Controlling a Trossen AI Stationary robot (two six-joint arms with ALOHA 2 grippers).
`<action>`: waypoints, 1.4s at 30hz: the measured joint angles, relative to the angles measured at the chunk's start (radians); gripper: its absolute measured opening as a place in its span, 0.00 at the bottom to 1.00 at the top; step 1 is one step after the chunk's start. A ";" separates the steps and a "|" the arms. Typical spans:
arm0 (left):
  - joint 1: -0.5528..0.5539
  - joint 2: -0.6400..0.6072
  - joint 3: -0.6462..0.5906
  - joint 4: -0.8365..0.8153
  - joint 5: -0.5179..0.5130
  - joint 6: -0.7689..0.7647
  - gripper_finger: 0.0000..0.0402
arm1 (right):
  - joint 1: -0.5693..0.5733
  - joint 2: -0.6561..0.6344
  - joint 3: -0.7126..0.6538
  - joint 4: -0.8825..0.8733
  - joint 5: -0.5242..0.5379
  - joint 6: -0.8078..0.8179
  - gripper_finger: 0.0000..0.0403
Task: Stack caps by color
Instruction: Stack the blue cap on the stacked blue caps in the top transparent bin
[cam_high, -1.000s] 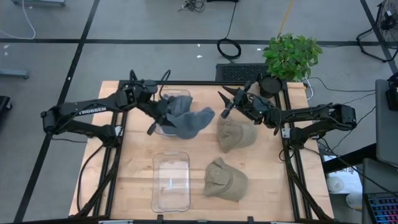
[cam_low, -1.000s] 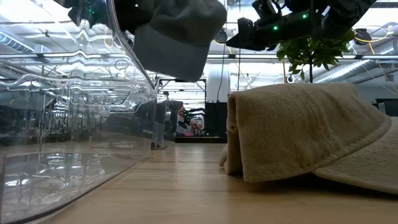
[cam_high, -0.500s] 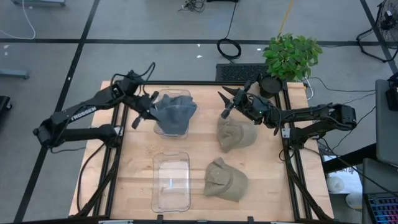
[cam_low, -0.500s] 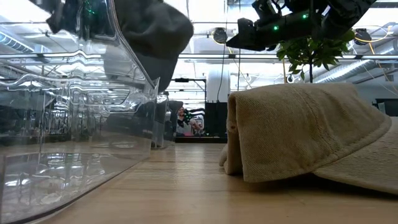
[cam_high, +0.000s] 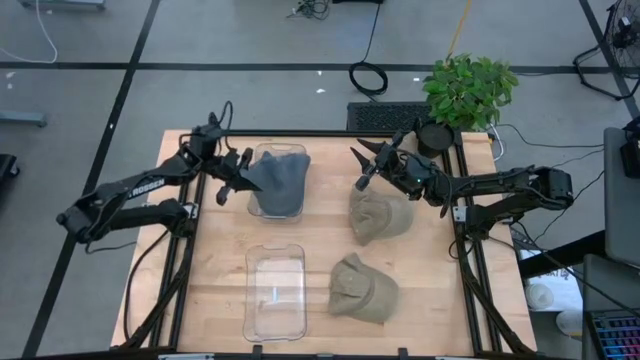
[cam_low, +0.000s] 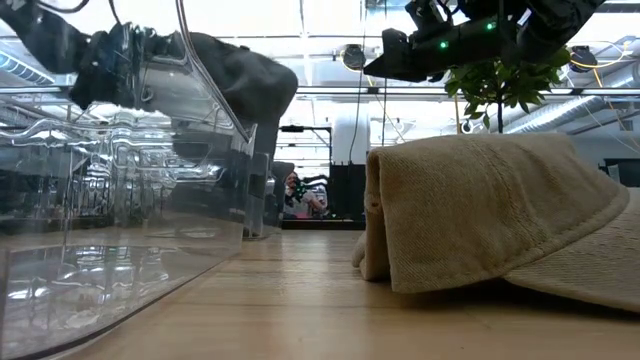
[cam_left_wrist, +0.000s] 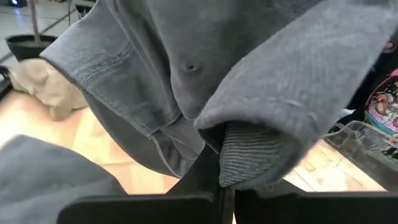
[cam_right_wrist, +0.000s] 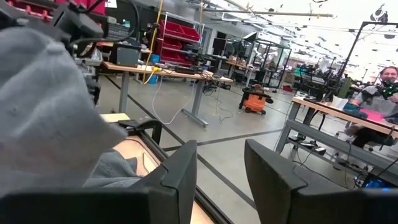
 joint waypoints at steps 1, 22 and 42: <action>-0.004 0.003 -0.014 0.015 0.000 -0.010 0.03 | 0.000 0.000 0.000 0.000 0.000 0.000 0.29; -0.046 0.100 -0.074 0.051 -0.174 -0.046 0.08 | -0.002 0.000 0.000 0.000 0.000 -0.002 0.30; -0.018 0.087 -0.074 0.258 -0.229 -0.402 0.57 | -0.002 0.000 0.000 -0.001 0.000 -0.002 0.29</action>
